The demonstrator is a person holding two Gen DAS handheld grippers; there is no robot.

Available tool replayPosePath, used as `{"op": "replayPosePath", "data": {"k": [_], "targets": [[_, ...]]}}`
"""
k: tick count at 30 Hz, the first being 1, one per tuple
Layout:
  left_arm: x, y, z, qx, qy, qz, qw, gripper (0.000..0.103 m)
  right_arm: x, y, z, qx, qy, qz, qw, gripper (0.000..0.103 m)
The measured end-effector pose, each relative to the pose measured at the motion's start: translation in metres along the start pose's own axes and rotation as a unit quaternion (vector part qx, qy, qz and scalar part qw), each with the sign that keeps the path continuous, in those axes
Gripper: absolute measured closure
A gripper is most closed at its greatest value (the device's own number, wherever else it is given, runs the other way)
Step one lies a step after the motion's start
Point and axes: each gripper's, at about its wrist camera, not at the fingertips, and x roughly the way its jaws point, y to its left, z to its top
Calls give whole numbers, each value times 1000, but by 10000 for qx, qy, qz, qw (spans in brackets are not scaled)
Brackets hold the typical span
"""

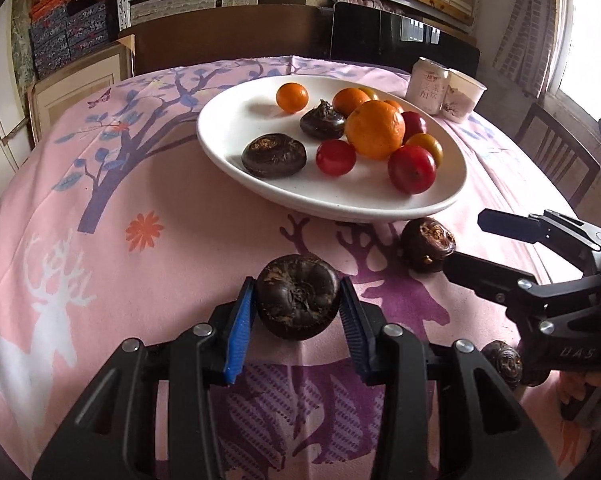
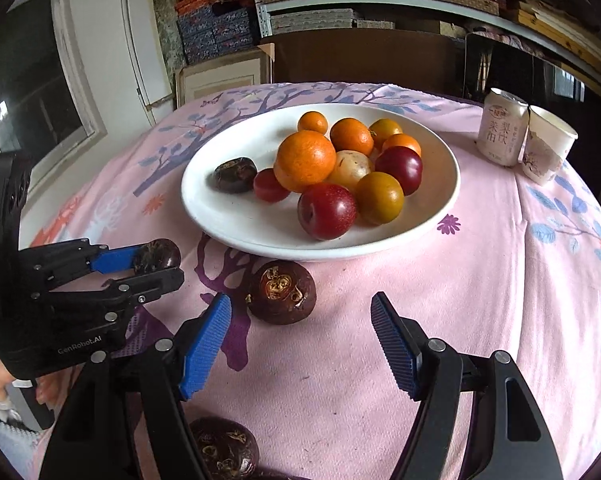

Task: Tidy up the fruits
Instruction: 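Place the dark brown fruit on the plate with the left tool while the right tool places its fruit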

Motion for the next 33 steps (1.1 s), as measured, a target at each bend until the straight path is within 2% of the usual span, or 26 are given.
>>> {"op": "replayPosePath", "data": {"k": [5, 6, 7, 8, 11, 14, 19, 22, 28, 33], "targets": [[4, 0, 0, 4, 45, -1, 10000, 62, 13, 11, 4, -219, 161, -162, 9995, 30], [4, -1, -1, 11, 60, -2, 10000, 62, 16, 11, 5, -223, 206, -156, 9994, 32], [5, -2, -1, 22, 71, 5, 10000, 62, 20, 11, 6, -231, 269, -116, 9993, 38], [5, -2, -1, 37, 73, 16, 10000, 62, 23, 13, 6, -252, 330, -67, 9991, 61], [5, -4, -1, 62, 60, 14, 10000, 62, 19, 12, 4, -296, 345, 23, 9990, 62], [-1, -13, -3, 176, -28, -101, 9998, 63, 0, 6, -5, -177, 229, 363, 9989, 62], [-23, -35, -10, 487, -325, -133, 9982, 62, -39, -15, -18, 208, -193, 582, 9979, 62], [-37, -40, -3, 487, -542, -206, 9971, 62, -58, -28, -17, 471, -502, 648, 9955, 62], [-39, -31, 49, 410, -739, -58, 9964, 62, -61, -51, 24, 732, -731, 591, 9929, 62], [-14, -13, 92, 162, -690, 8, 9975, 62, -31, -69, 70, 1014, -711, 558, 9907, 62]]}}
